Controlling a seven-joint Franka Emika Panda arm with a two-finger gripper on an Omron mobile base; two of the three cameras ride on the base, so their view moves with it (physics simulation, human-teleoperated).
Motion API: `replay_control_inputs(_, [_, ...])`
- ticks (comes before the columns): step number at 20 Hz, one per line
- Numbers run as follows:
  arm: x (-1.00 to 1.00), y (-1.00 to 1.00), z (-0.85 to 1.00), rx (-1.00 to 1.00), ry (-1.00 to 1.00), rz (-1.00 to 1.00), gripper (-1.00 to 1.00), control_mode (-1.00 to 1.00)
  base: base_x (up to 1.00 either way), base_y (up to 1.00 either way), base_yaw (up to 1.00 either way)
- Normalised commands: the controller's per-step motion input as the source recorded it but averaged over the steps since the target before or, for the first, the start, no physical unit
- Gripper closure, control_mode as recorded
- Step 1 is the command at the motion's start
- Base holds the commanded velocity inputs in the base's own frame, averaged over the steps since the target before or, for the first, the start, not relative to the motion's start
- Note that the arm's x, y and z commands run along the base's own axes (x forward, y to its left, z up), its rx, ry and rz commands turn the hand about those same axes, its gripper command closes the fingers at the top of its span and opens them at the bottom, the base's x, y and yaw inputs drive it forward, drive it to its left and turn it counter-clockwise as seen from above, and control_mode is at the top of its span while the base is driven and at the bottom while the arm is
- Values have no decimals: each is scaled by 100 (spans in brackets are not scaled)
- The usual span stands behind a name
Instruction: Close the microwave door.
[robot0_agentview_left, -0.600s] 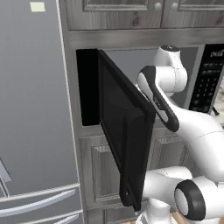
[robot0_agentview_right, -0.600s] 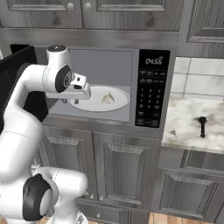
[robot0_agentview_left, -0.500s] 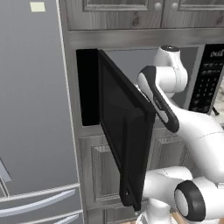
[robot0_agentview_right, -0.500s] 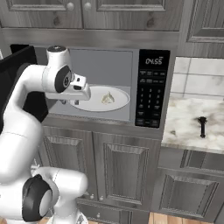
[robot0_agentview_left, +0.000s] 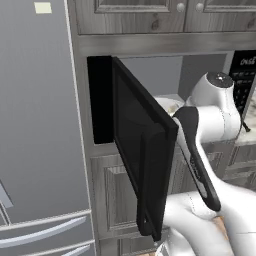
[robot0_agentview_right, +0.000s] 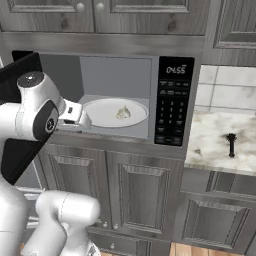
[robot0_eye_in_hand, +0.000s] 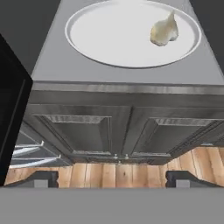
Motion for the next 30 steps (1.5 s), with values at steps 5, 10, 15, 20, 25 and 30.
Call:
replay_control_inputs(5, [-100, 0, 22, 0, -49, -9, -100, -100, 0, 0, 0])
replay_control_inputs(10, [-100, 10, 43, -1, -49, -5, -100, -100, 0, 0, 0])
replay_control_inputs(15, [-100, 25, 53, -6, -47, 0, -100, -100, 0, 0, 0])
replay_control_inputs(20, [-100, 57, 11, -12, -56, 0, -100, -100, 0, 0, 0])
replay_control_inputs(25, [-100, 97, -8, -18, -49, -9, -100, -100, 0, 0, 0])
replay_control_inputs(30, [-87, 79, -26, -11, -26, -18, -100, -100, 0, 0, 0])
